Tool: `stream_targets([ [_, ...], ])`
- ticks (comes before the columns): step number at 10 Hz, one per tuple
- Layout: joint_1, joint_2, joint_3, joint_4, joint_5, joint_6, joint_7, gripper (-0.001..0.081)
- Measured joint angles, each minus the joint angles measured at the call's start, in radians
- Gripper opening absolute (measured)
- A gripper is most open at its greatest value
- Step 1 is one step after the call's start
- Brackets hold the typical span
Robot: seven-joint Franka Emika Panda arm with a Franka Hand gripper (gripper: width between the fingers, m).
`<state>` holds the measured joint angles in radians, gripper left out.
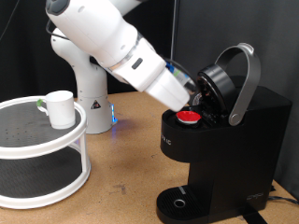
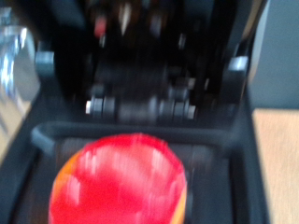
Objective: Make a cup of coffee with the keurig machine
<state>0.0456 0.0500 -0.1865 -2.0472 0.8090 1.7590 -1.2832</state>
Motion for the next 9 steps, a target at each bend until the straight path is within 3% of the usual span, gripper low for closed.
stream_targets([
  [2,-0.008,-0.007,-0.003,0.046,0.106,-0.115,-0.009,0.0004],
  [4,-0.008,-0.021,-0.002,0.088,0.132,-0.169,-0.002,0.0004],
  [7,-0.008,-0.024,-0.001,0.095,0.136,-0.178,0.009,0.0004],
  [9,-0.007,-0.023,0.004,0.091,0.195,-0.158,0.011,0.0004],
])
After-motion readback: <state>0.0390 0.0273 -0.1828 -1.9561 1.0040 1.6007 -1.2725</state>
